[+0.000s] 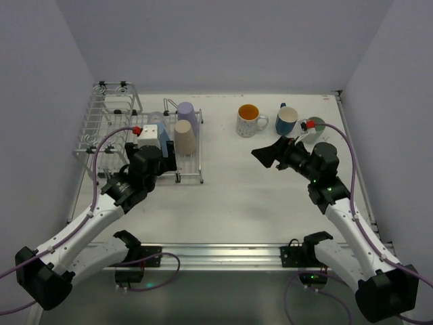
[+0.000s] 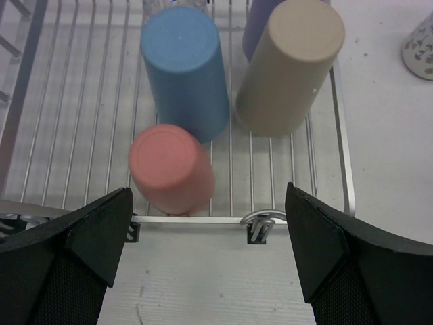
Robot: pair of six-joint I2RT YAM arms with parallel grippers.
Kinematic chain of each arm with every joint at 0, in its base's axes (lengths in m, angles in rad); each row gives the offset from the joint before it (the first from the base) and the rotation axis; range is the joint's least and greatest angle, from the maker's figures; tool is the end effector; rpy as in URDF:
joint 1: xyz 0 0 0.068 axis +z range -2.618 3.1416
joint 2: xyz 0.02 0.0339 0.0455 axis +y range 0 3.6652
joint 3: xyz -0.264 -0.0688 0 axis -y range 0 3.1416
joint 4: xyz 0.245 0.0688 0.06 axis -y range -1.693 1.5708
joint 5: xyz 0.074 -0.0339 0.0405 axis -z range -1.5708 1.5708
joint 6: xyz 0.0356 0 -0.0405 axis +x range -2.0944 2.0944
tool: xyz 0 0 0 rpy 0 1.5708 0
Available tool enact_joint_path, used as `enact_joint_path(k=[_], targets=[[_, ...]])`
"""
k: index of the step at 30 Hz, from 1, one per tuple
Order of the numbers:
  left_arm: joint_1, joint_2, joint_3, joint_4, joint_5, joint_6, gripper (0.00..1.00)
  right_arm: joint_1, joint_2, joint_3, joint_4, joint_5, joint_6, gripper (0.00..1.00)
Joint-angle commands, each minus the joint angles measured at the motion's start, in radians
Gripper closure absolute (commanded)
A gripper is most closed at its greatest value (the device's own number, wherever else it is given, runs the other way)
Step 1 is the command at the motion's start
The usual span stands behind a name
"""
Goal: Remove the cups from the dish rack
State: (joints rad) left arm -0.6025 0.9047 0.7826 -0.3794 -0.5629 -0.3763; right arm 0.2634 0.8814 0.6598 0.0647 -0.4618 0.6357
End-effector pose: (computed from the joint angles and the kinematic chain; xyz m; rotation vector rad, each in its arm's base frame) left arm 0.1744 -0.0969 0.3007 -0.1123 1.9866 -0.0455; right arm 0.1975 0.0697 0.3054 -0.0220 1.8306 1.0463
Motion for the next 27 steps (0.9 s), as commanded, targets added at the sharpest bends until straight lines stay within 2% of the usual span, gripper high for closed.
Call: enact_joint_path(k=[1, 6, 14, 20, 22, 27], targets=[[0.009, 0.043, 0.02, 0.062, -0.17, -0.023, 0.0, 0.008, -0.044, -0.02, 0.102, -0.073, 0.031, 0.13], [0.024, 0.098, 0.017, 0.105, -0.21, -0.003, 0.0, 0.023, -0.045, -0.02, 0.116, -0.106, 0.035, 0.13], [0.156, 0.166, -0.026, 0.224, -0.1, 0.031, 0.0, 0.04, -0.036, -0.015, 0.112, -0.123, 0.024, 0.13], [0.181, 0.223, -0.048, 0.275, -0.023, 0.036, 0.01, 0.051, -0.021, -0.012, 0.116, -0.127, 0.024, 0.13], [0.181, 0.235, -0.059, 0.296, 0.001, 0.033, 0.03, 0.054, -0.015, -0.012, 0.118, -0.124, 0.021, 0.13], [0.181, 0.266, -0.08, 0.323, 0.021, 0.025, 0.15, 0.057, -0.009, -0.012, 0.116, -0.12, 0.018, 0.13]])
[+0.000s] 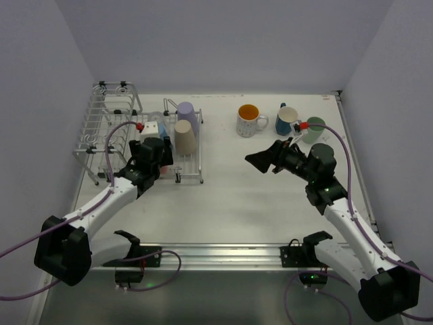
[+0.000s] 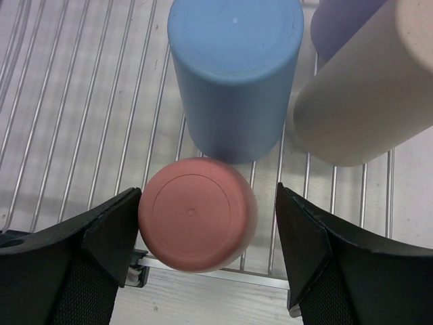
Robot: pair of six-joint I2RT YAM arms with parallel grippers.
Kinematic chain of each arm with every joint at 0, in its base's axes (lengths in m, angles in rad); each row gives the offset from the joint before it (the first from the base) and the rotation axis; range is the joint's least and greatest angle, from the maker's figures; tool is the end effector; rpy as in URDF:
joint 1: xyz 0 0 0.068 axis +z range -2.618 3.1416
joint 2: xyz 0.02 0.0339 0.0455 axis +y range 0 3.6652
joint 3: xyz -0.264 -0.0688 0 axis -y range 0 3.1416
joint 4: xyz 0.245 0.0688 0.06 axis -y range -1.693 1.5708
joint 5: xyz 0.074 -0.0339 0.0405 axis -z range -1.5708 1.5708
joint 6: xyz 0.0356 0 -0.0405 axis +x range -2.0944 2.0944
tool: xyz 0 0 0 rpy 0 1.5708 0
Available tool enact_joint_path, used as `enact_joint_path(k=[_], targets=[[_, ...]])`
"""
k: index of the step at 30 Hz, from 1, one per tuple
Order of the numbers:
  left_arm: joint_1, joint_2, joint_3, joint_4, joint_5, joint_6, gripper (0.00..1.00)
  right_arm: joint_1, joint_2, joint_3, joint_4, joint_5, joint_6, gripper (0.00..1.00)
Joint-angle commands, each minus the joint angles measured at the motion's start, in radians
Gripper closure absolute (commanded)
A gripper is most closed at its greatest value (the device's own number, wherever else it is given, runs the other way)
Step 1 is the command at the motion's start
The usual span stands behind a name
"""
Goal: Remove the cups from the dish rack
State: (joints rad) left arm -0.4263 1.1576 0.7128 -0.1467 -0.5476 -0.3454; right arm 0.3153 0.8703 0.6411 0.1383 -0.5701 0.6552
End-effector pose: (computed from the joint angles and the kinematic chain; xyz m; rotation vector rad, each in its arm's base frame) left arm 0.2331 -0.0855 0.2458 -0.2233 2.0572 0.1220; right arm 0.1895 0.0820 0.3087 -0.1638 1.7859 1.1868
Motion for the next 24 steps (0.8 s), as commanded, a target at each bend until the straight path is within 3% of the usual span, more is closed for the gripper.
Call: enact_joint_path(k=[1, 5, 8, 18, 20, 24], targets=[[0.004, 0.016, -0.01, 0.084, 0.003, -0.009, 0.16, 0.008, 0.001, 0.008, 0.043, -0.01, -0.002, 0.13], [0.0, -0.022, -0.004, 0.046, 0.023, -0.024, 0.33, 0.01, -0.001, 0.011, 0.038, -0.007, -0.003, 0.13], [-0.04, -0.13, 0.003, 0.03, 0.029, -0.027, 0.39, 0.015, 0.01, 0.011, 0.055, -0.014, 0.015, 0.13], [-0.057, -0.449, 0.109, -0.074, 0.331, -0.099, 0.42, 0.088, 0.048, 0.008, 0.178, -0.024, 0.13, 0.13], [-0.057, -0.482, 0.093, 0.002, 0.408, -0.136, 0.42, 0.136, 0.068, 0.009, 0.252, -0.027, 0.155, 0.13], [-0.057, -0.533, -0.028, 0.357, 0.647, -0.315, 0.42, 0.217, 0.166, 0.017, 0.452, -0.056, 0.26, 0.13]])
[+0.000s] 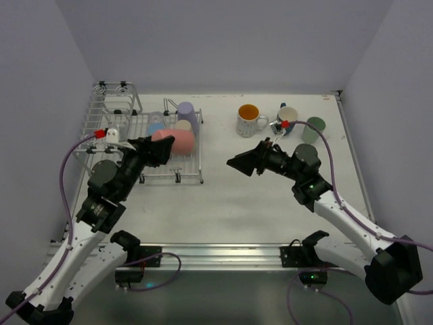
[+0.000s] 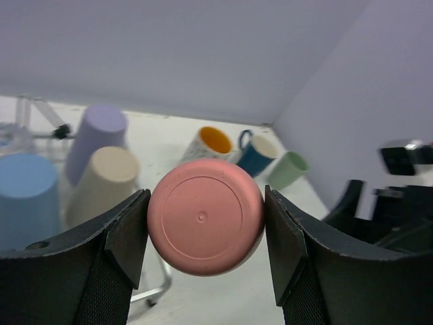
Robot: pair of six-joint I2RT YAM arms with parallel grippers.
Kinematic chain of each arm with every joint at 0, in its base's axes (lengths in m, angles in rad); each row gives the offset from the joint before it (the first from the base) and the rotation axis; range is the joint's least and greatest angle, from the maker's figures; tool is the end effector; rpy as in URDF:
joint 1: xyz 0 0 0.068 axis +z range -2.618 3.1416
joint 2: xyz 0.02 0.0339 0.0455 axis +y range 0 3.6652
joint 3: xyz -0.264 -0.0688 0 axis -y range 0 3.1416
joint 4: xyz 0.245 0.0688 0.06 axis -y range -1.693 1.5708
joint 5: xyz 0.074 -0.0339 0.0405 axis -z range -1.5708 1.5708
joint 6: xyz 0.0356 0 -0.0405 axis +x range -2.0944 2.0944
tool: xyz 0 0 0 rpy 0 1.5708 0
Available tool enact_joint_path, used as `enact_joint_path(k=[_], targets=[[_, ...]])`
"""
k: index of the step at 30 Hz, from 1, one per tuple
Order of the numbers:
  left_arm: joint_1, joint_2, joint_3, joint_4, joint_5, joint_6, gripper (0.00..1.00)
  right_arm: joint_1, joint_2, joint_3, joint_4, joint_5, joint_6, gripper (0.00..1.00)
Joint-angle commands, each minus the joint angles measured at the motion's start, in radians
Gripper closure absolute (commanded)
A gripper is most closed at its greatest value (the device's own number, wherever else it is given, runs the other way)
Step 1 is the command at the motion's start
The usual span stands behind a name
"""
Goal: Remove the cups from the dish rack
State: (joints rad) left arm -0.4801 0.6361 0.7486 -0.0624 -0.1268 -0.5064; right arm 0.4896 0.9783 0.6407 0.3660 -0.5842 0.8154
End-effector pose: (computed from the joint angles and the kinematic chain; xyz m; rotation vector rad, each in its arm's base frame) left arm 0.1382 -0.0669 0.3629 -0.1245 1.5563 -0.6884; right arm 0.1913 0.1242 0.3109 -0.2390 1.7318 1.4423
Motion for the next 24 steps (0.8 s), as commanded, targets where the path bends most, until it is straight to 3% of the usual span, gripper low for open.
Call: enact_joint_path(k=[1, 2, 6, 16, 19, 22, 23, 24], targets=[[-0.003, -0.009, -0.089, 0.323, 0.255, -0.187, 0.41, 0.065, 0.075, 0.017, 0.267, -0.057, 0.123, 0.13], [-0.003, -0.006, -0.122, 0.369, 0.301, -0.214, 0.39, 0.073, 0.091, 0.022, 0.354, -0.06, 0.146, 0.13], [-0.005, 0.043, -0.176, 0.593, 0.398, -0.337, 0.36, 0.105, 0.154, 0.065, 0.422, -0.055, 0.18, 0.13], [-0.005, 0.1, -0.23, 0.753, 0.49, -0.428, 0.36, 0.121, 0.237, 0.119, 0.517, -0.086, 0.211, 0.16], [-0.005, 0.115, -0.252, 0.797, 0.504, -0.458, 0.35, 0.121, 0.273, 0.135, 0.597, -0.111, 0.269, 0.23], [-0.006, 0.125, -0.259, 0.811, 0.506, -0.468, 0.31, 0.122, 0.33, 0.158, 0.765, -0.128, 0.365, 0.36], [-0.006, 0.123, -0.261, 0.811, 0.501, -0.465, 0.29, 0.122, 0.345, 0.166, 0.802, -0.129, 0.42, 0.42], [-0.006, 0.123, -0.261, 0.799, 0.501, -0.459, 0.24, 0.122, 0.373, 0.172, 0.836, -0.132, 0.442, 0.61]])
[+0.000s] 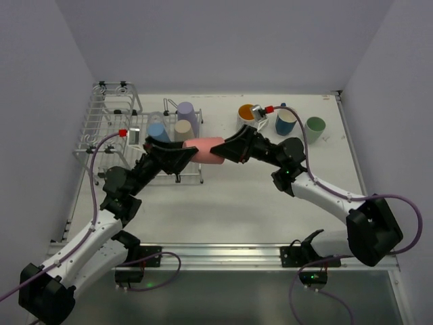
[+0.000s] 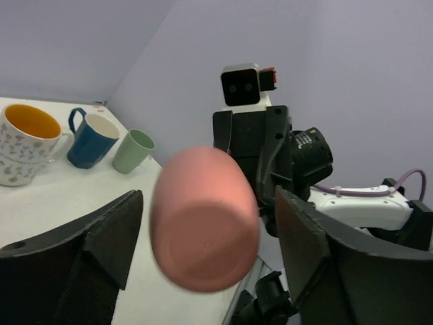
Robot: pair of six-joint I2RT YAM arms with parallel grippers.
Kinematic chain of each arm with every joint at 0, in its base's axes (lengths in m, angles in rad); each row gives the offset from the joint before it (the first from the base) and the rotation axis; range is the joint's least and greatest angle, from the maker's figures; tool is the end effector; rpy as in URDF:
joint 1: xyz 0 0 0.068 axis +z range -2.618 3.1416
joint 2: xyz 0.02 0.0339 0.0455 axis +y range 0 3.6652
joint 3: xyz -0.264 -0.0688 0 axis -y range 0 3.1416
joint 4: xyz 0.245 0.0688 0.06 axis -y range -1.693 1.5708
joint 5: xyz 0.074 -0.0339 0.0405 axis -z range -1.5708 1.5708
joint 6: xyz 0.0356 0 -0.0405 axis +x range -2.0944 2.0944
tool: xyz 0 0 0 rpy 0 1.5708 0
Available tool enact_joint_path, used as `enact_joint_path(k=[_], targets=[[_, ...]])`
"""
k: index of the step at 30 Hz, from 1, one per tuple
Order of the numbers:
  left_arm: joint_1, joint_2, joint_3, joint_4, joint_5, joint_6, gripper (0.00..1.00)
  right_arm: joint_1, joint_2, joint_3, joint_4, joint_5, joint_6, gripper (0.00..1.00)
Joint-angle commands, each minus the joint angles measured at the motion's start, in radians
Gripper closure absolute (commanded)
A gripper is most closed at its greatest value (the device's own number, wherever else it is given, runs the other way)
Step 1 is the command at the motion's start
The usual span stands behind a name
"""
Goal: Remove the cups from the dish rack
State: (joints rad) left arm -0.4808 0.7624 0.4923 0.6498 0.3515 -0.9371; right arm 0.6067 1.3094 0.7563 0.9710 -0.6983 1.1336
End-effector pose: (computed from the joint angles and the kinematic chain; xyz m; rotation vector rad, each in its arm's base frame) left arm 0.1548 -0.0946 0.3281 0.0380 1.3482 -1.4294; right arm 0.2205 0.1809 0.3320 -0.3691 1.4635 1.8576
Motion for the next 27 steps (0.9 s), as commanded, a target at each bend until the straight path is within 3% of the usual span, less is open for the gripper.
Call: enact_joint_path(k=[1, 3, 5, 7, 10, 13, 14, 17, 23, 25, 27], targets=[[-0.007, -0.003, 0.0, 0.073, 0.02, -0.022, 0.13, 0.004, 0.056, 0.063, 0.253, -0.018, 0.143, 0.68], [-0.007, -0.006, 0.009, 0.015, 0.007, 0.001, 0.04, 0.004, 0.073, 0.083, 0.284, -0.018, 0.172, 0.88], [-0.007, -0.012, 0.026, -0.024, 0.003, 0.044, 0.0, 0.004, 0.07, 0.083, 0.267, 0.002, 0.157, 1.0], [-0.007, -0.038, 0.072, -0.131, -0.005, 0.098, 0.0, -0.002, 0.032, 0.081, 0.215, 0.01, 0.109, 1.0], [-0.007, -0.095, 0.194, -0.43, -0.084, 0.259, 0.0, -0.036, -0.036, 0.089, -0.018, 0.042, -0.049, 1.0], [-0.007, -0.144, 0.299, -0.703, -0.179, 0.415, 0.0, -0.086, -0.128, 0.144, -0.478, 0.146, -0.282, 1.0], [-0.007, -0.162, 0.319, -0.763, -0.216, 0.485, 0.0, -0.102, -0.165, 0.185, -0.564, 0.192, -0.395, 1.0], [-0.007, -0.195, 0.347, -0.955, -0.278, 0.585, 0.0, -0.201, -0.206, 0.262, -0.814, 0.342, -0.536, 1.0], [-0.007, -0.227, 0.253, -0.997, -0.159, 0.673, 0.0, -0.384, -0.194, 0.405, -1.092, 0.644, -0.713, 1.0], [-0.007, -0.222, 0.224, -0.998, -0.135, 0.69, 0.0, -0.413, -0.144, 0.457, -1.178, 0.794, -0.758, 1.0], [-0.007, -0.224, 0.188, -0.987, -0.121, 0.71, 0.0, -0.458, -0.067, 0.538, -1.218, 0.85, -0.802, 1.0]])
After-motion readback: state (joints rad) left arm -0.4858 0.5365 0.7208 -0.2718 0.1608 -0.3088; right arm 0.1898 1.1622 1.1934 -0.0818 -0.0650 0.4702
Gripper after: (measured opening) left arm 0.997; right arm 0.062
